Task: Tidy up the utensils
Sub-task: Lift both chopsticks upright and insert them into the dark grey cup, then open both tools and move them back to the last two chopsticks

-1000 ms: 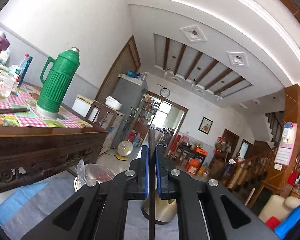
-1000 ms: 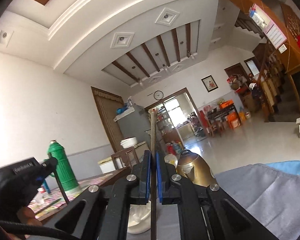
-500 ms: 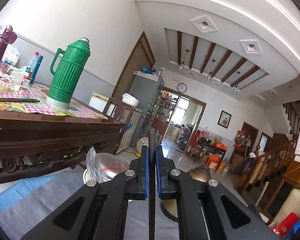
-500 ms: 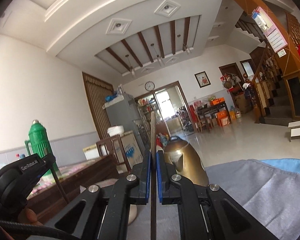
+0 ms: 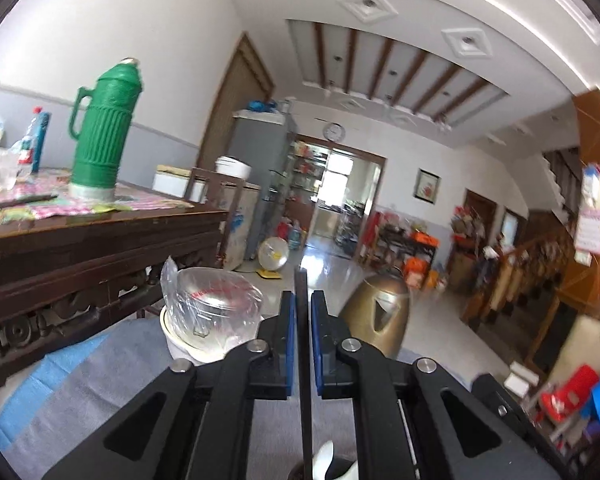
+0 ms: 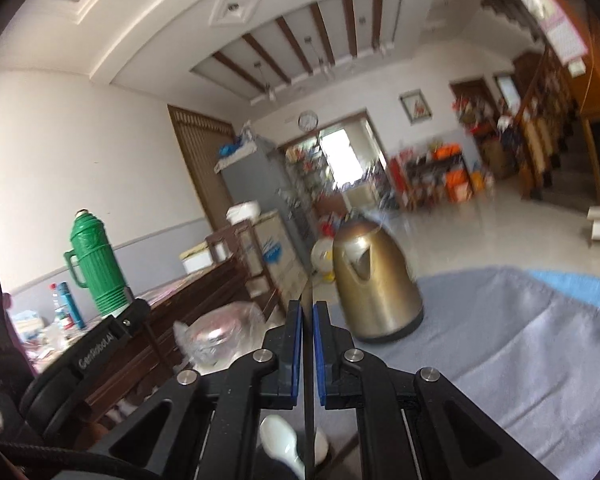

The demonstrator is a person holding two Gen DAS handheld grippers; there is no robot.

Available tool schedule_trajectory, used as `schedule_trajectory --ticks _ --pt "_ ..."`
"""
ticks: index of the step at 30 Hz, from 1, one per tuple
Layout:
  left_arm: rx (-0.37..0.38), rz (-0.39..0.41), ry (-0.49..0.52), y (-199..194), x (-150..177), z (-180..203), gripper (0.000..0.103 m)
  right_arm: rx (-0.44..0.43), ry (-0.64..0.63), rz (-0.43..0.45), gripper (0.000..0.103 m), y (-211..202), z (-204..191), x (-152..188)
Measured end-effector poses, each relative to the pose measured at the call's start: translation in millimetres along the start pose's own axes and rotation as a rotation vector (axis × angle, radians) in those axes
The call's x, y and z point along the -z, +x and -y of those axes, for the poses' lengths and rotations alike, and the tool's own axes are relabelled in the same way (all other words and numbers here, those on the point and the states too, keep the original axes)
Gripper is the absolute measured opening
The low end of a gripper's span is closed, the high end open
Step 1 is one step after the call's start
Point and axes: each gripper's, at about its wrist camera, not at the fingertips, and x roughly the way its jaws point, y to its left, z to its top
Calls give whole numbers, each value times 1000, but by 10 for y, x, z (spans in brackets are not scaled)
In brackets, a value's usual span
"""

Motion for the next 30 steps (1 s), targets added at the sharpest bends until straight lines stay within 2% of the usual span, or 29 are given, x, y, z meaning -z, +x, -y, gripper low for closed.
schedule_trajectory --ticks 1,2,3,4,6,7,11,13,17,22,25,30 --pt "11 -6 21 -56 -20 11 14 -9 13 -18 8 -40 35 -12" --pt "21 -11 42 -125 -46 25 21 -17 22 -32 14 -74 59 -18" --pt "28 -14 60 -194 -69 55 39 -28 36 -59 23 -108 78 -42" --pt "26 -7 83 -298 -110 65 51 -36 48 -74 29 -143 86 -57" --pt "29 16 103 -474 -175 89 52 -46 72 -70 53 -270 121 -108" --pt "32 20 114 -563 -220 89 57 -52 82 -54 57 -358 122 -132" --pt "9 29 145 -947 -365 47 68 -70 105 1 57 -730 155 -256" --pt "-11 8 168 -1100 -388 37 81 -73 125 34 57 -985 205 -322" --pt "-44 -46 199 -1414 -308 8 86 -72 156 66 57 -1388 277 -377" --pt "-72 -164 285 -1708 -77 110 88 -51 157 46 57 -1766 305 -329" --pt "-90 -215 357 -1872 47 204 88 -46 185 -6 57 -1925 327 -263" --pt "-121 -225 433 -2187 88 308 88 -29 180 -80 57 -2157 318 -119"
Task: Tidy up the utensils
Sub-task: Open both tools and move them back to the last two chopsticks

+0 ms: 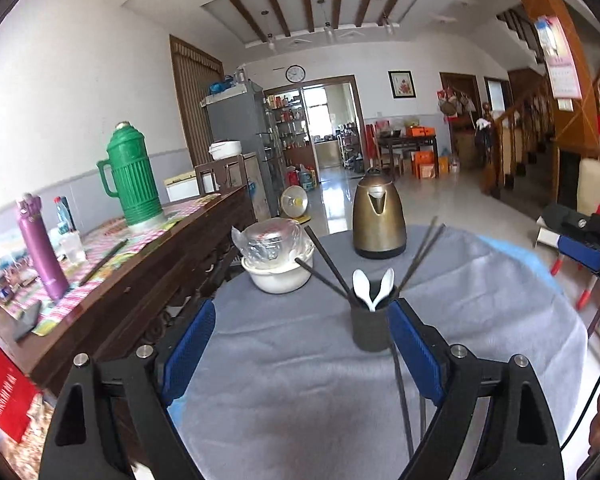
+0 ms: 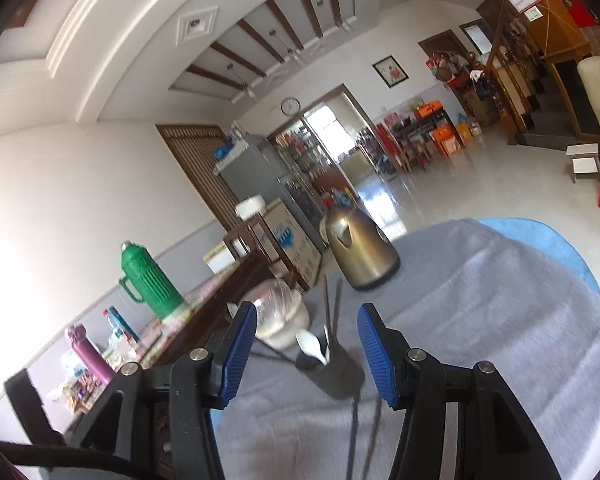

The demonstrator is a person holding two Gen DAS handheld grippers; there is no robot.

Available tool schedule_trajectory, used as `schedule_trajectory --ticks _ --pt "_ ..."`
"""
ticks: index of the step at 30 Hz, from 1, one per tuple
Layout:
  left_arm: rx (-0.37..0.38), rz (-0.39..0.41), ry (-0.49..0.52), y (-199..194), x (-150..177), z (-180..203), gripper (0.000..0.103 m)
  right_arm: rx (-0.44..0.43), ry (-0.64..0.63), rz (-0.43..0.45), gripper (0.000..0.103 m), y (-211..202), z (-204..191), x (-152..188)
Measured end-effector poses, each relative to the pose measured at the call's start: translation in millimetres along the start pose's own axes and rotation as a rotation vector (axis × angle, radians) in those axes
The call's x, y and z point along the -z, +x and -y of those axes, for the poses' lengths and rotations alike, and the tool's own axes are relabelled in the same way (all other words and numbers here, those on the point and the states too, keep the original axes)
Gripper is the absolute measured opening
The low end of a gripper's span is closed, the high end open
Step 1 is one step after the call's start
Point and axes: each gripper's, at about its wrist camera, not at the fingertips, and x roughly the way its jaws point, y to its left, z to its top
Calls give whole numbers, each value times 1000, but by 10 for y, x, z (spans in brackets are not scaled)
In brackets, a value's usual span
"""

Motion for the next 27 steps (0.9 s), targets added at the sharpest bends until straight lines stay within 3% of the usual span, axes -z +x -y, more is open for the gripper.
schedule_trajectory --ticks 6,17,23,27 --pt "-56 14 60 -334 42 121 88 -3 -10 -81 57 -125 76 198" --pt "-109 19 127 -339 -180 545 88 -14 -40 -132 57 62 317 404" --pt "4 -3 112 -435 -575 929 88 23 -101 -97 57 -17 572 337" --pt "117 40 76 -764 -1079 1168 88 64 -153 -47 57 -217 762 218"
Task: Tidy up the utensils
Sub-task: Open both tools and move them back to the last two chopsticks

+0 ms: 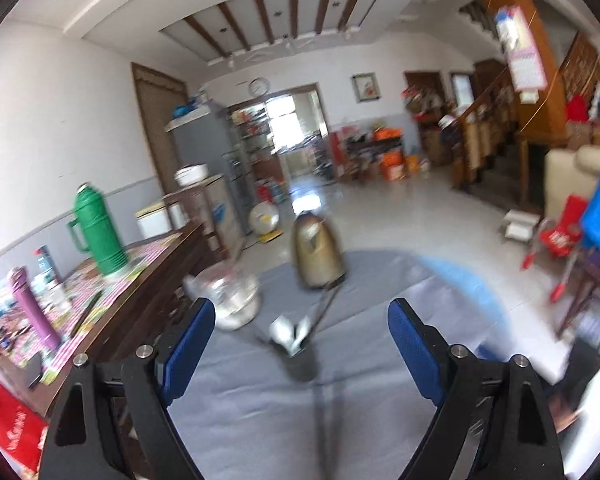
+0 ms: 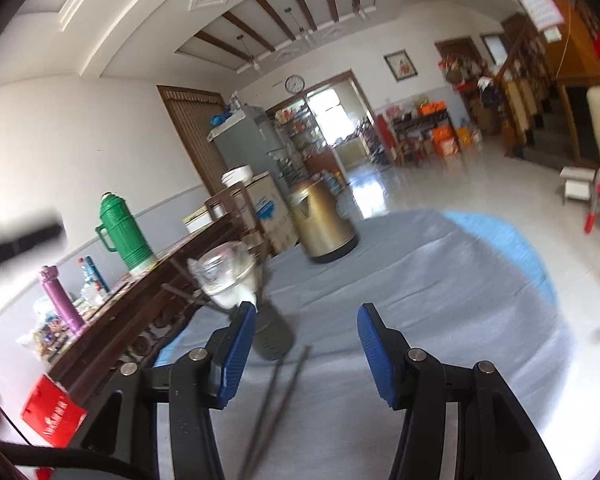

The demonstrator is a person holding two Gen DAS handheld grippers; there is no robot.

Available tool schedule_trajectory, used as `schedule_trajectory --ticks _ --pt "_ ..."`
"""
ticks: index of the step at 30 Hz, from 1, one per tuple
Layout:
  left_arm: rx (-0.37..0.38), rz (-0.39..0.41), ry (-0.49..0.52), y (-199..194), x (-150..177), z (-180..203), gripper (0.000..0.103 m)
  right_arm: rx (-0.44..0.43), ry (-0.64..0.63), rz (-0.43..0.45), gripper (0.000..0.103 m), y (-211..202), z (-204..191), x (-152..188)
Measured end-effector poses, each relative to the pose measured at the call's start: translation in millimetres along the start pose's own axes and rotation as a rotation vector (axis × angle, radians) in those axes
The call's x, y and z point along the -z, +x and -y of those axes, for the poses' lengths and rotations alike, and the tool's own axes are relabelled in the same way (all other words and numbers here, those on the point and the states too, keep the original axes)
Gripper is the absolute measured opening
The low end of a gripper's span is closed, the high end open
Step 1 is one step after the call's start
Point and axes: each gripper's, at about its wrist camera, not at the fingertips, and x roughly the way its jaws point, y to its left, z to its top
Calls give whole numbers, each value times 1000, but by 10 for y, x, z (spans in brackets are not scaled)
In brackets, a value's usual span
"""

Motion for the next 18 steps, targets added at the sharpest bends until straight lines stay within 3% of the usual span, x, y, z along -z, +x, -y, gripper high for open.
schedule_trajectory --ticks 8,11,15,18 --pt "75 171 -31 -707 -1004 161 88 32 6 69 57 -304 449 -194" --pt "30 209 -64 -831 -1237 86 89 20 27 60 57 -265 529 -220" --pt "-32 194 -101 -769 -1209 -59 92 -16 49 46 57 -223 548 -206" --pt "-45 93 -93 -501 -981 -164 92 -31 57 35 57 -201 533 -188"
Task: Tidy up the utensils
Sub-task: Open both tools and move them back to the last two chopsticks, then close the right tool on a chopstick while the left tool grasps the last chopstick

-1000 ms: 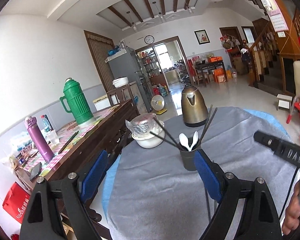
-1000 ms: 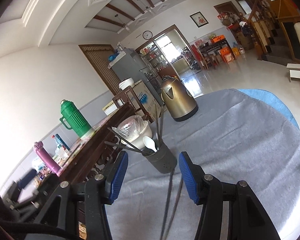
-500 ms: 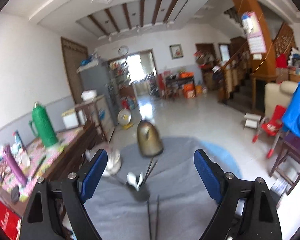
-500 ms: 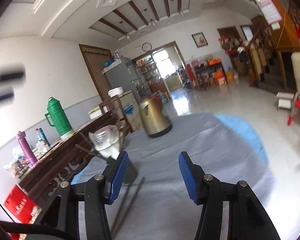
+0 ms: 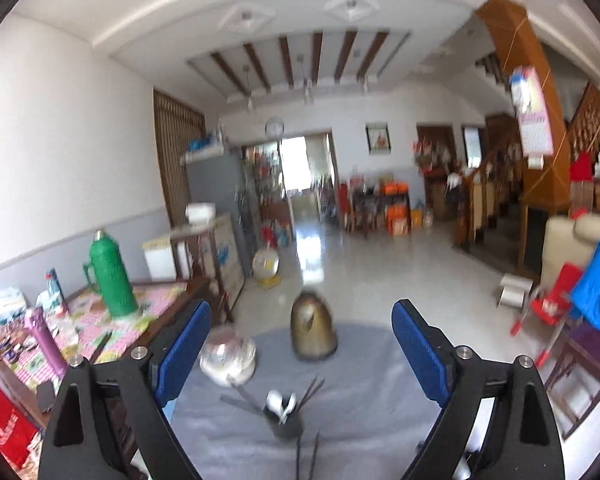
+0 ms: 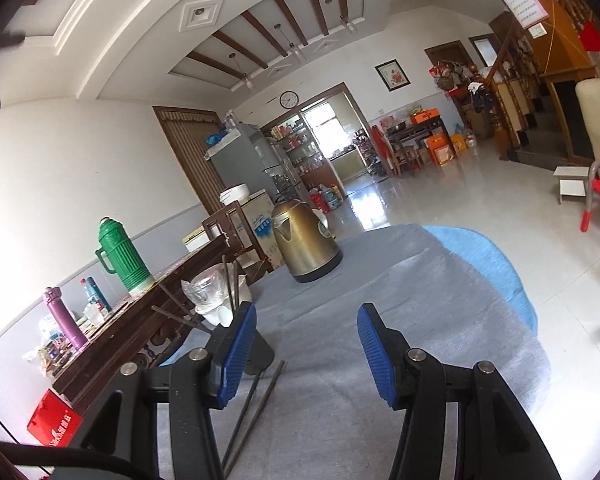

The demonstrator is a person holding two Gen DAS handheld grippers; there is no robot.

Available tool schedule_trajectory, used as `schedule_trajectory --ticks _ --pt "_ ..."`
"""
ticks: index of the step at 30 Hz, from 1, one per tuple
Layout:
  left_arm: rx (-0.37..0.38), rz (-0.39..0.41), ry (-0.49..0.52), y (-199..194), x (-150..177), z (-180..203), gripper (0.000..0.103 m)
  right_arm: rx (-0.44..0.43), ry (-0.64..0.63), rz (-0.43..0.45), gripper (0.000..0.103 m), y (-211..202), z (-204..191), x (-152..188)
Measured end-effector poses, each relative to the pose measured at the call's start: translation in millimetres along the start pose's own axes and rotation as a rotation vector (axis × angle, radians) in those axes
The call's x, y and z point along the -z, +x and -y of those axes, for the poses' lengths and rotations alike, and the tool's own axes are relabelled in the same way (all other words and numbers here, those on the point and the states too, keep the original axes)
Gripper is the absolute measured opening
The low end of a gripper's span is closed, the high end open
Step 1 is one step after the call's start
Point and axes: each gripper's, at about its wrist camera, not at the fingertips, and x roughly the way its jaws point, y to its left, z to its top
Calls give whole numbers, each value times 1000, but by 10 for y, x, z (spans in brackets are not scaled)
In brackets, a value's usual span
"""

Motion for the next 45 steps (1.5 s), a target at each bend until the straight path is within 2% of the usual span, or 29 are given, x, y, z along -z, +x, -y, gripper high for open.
schedule_trajectory --ticks 4,7,11,19,23,28,35,37,39,41,45 --pt "-5 -146 -55 380 396 -261 92 10 -6 -13 57 -26 -45 31" --pt "-26 -209 -62 551 715 -441 92 32 -14 -14 57 -126 -53 40" --pt "-47 -275 -44 709 1118 -655 92 70 -24 -15 57 -263 -70 21" --pt "-101 -347 -32 835 1801 -1203 92 128 -56 -47 57 -358 -310 -8" --pt "-60 -404 -49 958 2082 -1386 92 132 -84 -103 57 -232 -554 19" --pt "0 -476 -45 1086 2464 -1497 92 151 -70 -220 57 147 -779 165" --pt "42 -613 -105 1422 3054 -1733 92 177 -66 -372 55 826 -990 400" --pt "46 -641 -133 1500 3185 -1804 90 187 -58 -439 49 1096 -981 490" --pt "46 -664 -162 1571 3292 -1880 88 194 -52 -498 38 1345 -928 582" --pt "50 -678 -188 1627 3354 -1939 86 224 -53 -559 38 1618 -863 705" --pt "55 -693 -211 1748 3417 -1993 85 219 -15 -637 37 1987 -770 887"
